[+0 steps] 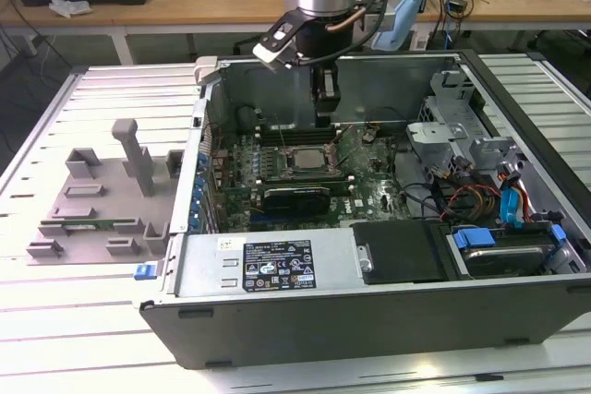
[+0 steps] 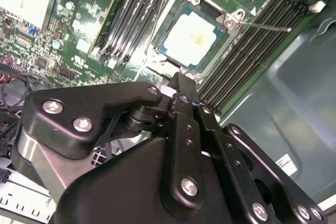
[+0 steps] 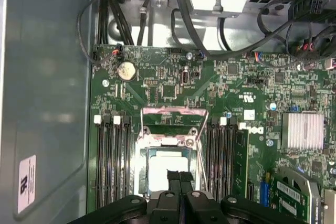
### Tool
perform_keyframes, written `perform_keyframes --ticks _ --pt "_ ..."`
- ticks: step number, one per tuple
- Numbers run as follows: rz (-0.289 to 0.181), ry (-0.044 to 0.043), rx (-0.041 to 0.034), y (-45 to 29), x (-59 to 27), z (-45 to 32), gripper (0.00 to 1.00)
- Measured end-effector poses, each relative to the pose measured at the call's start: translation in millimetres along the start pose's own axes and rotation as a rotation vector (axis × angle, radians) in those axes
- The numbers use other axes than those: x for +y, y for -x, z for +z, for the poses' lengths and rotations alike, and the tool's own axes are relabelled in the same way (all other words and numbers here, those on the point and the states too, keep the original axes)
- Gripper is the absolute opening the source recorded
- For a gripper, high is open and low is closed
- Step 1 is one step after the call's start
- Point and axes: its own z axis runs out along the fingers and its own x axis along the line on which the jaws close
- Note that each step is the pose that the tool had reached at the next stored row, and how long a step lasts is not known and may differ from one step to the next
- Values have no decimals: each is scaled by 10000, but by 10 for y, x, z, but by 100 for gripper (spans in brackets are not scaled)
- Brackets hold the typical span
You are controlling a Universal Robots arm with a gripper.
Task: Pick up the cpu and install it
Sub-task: 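Close the cpu cover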
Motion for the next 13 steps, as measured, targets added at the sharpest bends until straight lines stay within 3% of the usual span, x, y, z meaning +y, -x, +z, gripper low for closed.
perform_keyframes --ticks 13 --pt "-1 0 1 8 314 10 11"
